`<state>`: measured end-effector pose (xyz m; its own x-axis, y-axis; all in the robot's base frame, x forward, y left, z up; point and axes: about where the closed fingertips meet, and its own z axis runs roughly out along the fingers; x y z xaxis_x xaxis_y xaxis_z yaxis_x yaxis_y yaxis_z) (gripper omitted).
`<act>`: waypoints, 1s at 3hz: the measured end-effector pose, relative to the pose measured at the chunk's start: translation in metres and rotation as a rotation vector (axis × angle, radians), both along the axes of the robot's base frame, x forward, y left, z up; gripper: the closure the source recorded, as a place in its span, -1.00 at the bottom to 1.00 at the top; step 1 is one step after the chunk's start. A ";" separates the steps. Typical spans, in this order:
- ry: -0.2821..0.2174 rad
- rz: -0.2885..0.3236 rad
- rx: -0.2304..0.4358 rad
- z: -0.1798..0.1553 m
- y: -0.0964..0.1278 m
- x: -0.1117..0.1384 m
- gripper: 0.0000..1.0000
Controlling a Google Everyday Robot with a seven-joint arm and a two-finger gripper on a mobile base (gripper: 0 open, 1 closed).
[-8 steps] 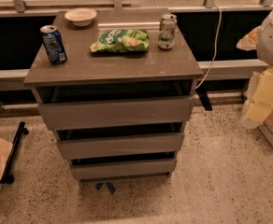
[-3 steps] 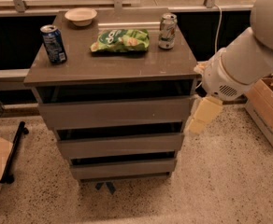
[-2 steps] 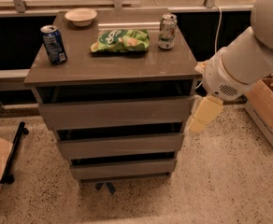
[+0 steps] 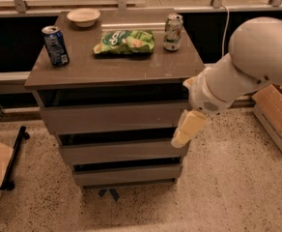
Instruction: Open top drawer
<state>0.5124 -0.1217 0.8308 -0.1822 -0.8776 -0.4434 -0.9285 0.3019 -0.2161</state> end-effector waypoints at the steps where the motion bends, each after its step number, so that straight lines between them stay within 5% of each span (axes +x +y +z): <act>1: -0.002 0.003 0.048 -0.025 0.012 0.022 -1.00; 3: 0.041 -0.020 0.129 -0.088 0.028 0.076 -1.00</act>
Offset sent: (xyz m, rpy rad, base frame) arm 0.0892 0.0321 -0.0998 0.1629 0.0405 -0.0285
